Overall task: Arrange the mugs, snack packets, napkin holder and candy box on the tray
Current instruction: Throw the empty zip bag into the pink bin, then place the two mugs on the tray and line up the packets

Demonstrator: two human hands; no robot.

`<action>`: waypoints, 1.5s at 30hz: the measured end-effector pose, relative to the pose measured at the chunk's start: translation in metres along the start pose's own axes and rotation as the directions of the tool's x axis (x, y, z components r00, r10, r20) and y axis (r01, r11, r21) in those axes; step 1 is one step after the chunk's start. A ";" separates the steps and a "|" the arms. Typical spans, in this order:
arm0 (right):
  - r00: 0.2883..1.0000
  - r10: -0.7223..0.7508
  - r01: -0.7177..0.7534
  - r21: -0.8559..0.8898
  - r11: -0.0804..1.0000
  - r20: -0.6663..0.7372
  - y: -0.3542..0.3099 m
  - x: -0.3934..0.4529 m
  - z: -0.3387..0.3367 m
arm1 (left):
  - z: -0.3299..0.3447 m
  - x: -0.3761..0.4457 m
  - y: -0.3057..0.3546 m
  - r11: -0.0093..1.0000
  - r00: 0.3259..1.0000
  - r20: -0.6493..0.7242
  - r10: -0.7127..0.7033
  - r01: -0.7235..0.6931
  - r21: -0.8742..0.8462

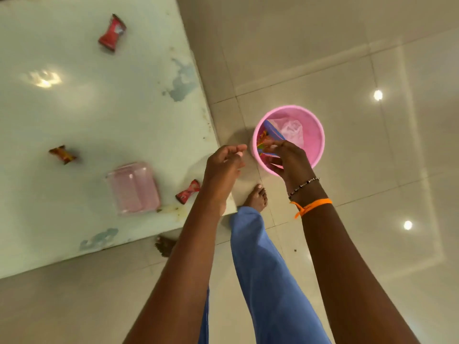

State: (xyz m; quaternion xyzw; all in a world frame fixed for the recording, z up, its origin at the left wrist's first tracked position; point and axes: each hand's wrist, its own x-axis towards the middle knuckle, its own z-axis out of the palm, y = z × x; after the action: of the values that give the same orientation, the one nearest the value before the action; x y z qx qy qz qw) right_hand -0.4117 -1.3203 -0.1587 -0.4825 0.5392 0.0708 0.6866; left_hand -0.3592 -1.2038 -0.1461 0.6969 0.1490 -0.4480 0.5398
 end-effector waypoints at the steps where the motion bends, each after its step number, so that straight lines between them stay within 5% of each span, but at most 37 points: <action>1: 0.999 -0.016 0.017 -0.009 1.000 0.033 -0.001 -0.017 0.018 | -0.013 -0.010 0.003 0.999 1.000 -0.018 0.021 -0.022 -0.041; 12: 0.911 -0.109 0.184 -0.155 0.971 0.398 0.028 -0.192 0.256 | -0.253 -0.146 -0.003 0.891 0.927 -0.360 0.109 -0.251 -0.378; 22: 0.710 0.076 0.248 -0.350 0.903 0.700 0.094 -0.312 0.476 | -0.486 -0.262 -0.065 0.755 0.728 -0.676 -0.114 -0.379 -0.535; 30: 0.578 0.172 0.365 -0.441 0.820 0.798 0.141 -0.371 0.631 | -0.626 -0.293 -0.092 0.669 0.640 -0.753 -0.150 -0.495 -0.554; 45: 0.618 0.248 0.337 -0.536 0.774 0.746 0.184 -0.402 0.855 | -0.855 -0.265 -0.105 0.644 0.625 -0.734 -0.264 -0.453 -0.617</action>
State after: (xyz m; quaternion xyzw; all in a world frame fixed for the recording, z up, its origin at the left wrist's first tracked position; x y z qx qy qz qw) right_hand -0.1151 -0.4219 0.0186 -0.6164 0.1137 0.4319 0.6485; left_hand -0.1821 -0.3340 0.0102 0.5320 0.4964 0.0351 0.6851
